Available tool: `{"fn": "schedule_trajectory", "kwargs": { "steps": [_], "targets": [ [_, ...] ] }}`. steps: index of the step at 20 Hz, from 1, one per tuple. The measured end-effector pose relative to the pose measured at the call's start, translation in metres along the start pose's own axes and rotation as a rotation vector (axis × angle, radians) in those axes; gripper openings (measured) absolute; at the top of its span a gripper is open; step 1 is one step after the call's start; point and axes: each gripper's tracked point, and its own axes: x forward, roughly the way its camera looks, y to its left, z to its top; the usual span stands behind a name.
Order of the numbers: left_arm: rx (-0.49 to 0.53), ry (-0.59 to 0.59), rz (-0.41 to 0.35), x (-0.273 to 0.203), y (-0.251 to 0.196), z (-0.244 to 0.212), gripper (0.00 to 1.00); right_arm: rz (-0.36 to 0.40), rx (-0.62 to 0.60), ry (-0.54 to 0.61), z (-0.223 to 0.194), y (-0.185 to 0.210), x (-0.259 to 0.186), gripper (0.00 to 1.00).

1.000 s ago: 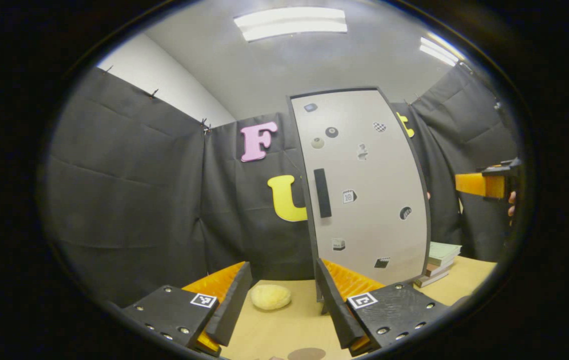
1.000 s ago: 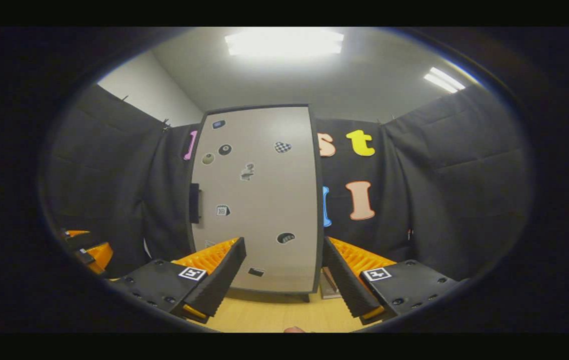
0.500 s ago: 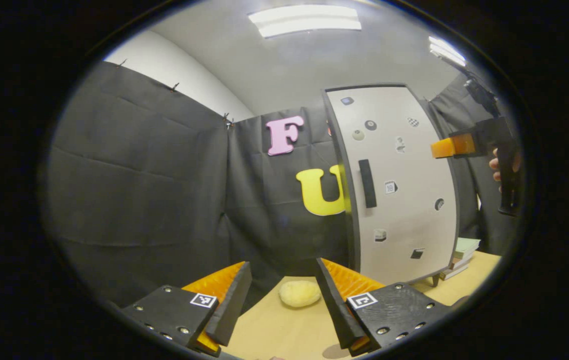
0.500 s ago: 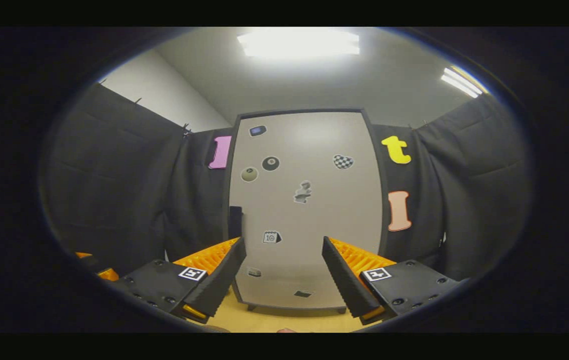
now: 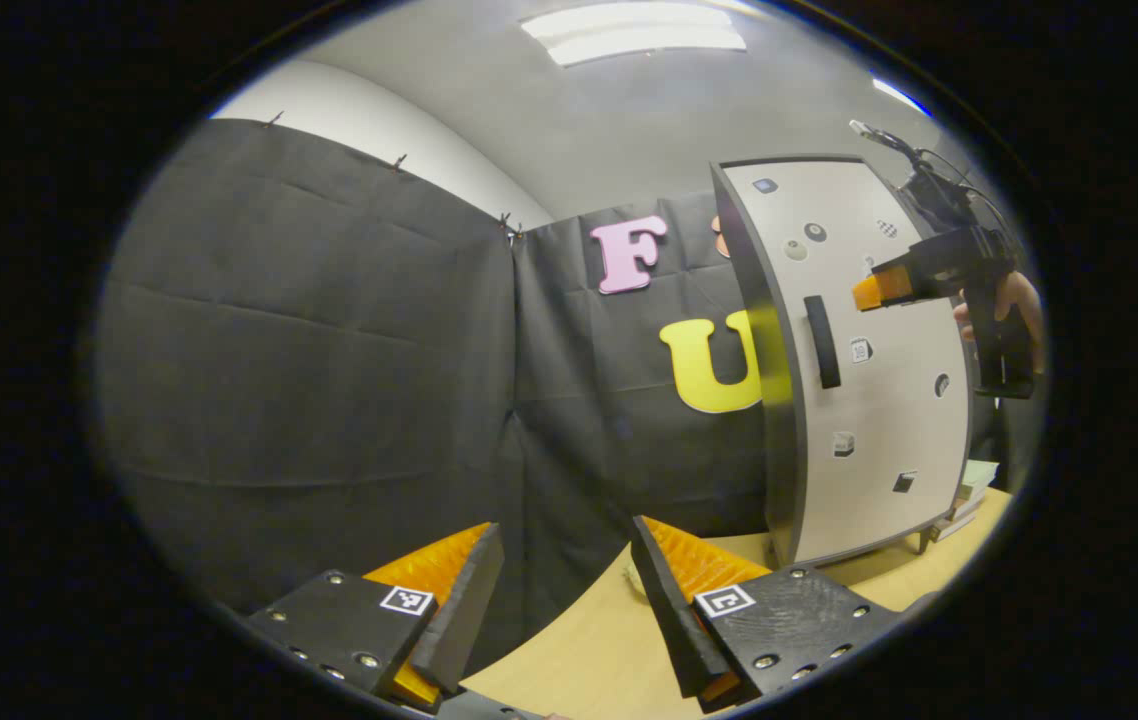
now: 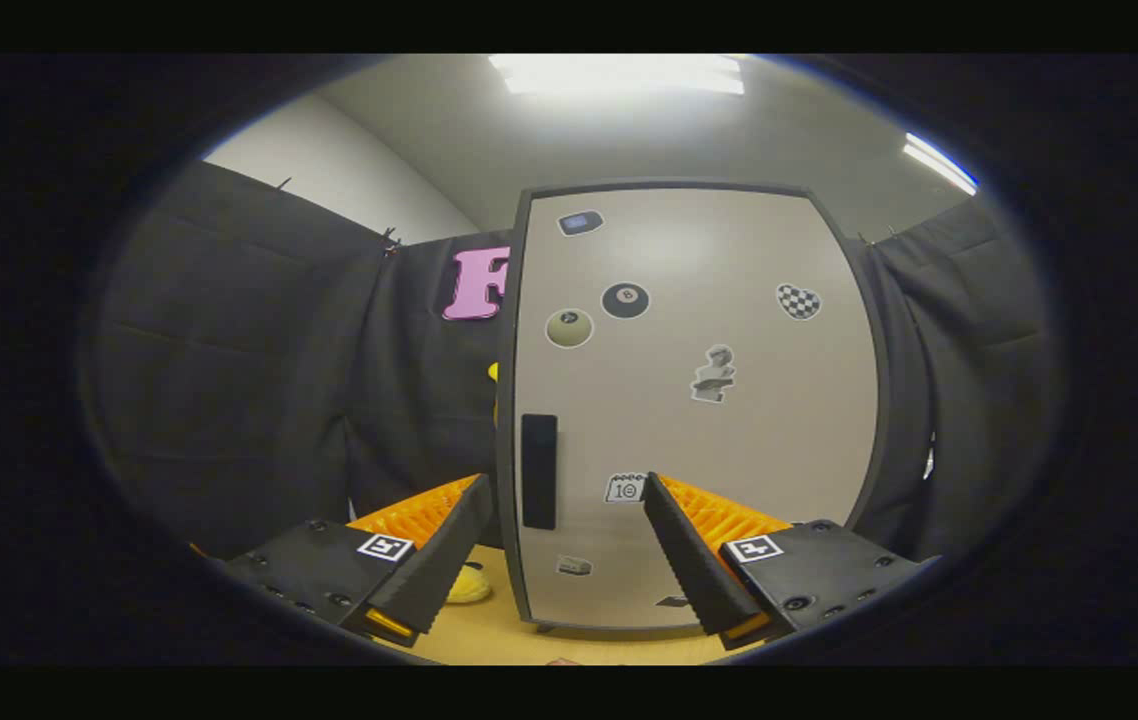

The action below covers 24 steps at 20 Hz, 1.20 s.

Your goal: Open the cabinet door with the right hand, grasp the bottle in the cabinet with the left hand and place it on the coaster, then close the cabinet door with the right hand.

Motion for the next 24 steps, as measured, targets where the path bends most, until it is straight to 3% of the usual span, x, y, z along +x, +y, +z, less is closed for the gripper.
{"fn": "schedule_trajectory", "kwargs": {
  "steps": [13, 15, 17, 21, 22, 23, 24],
  "targets": [
    [0.019, 0.031, 0.100, 0.001, 0.066, -0.018, 0.77, -0.023, 0.038, 0.115, -0.026, 0.025, 0.093, 0.94],
    [0.021, 0.030, 0.113, 0.001, 0.071, -0.018, 0.77, -0.021, 0.058, 0.133, -0.032, 0.026, 0.100, 0.89],
    [0.022, 0.021, 0.123, 0.001, 0.071, -0.016, 0.77, -0.031, 0.058, 0.146, -0.035, 0.025, 0.107, 0.73],
    [0.021, 0.025, 0.129, 0.000, 0.073, -0.018, 0.77, -0.022, 0.041, 0.195, -0.052, 0.028, 0.115, 0.75],
    [0.023, 0.025, 0.130, 0.000, 0.073, -0.017, 0.77, -0.047, 0.033, 0.199, -0.053, 0.022, 0.116, 0.70],
    [0.024, 0.026, 0.130, 0.000, 0.073, -0.018, 0.77, -0.045, 0.036, 0.202, -0.055, 0.023, 0.119, 0.51],
    [0.025, 0.025, 0.130, 0.000, 0.073, -0.017, 0.77, -0.044, 0.045, 0.211, -0.056, 0.025, 0.118, 0.44]
  ]
}}
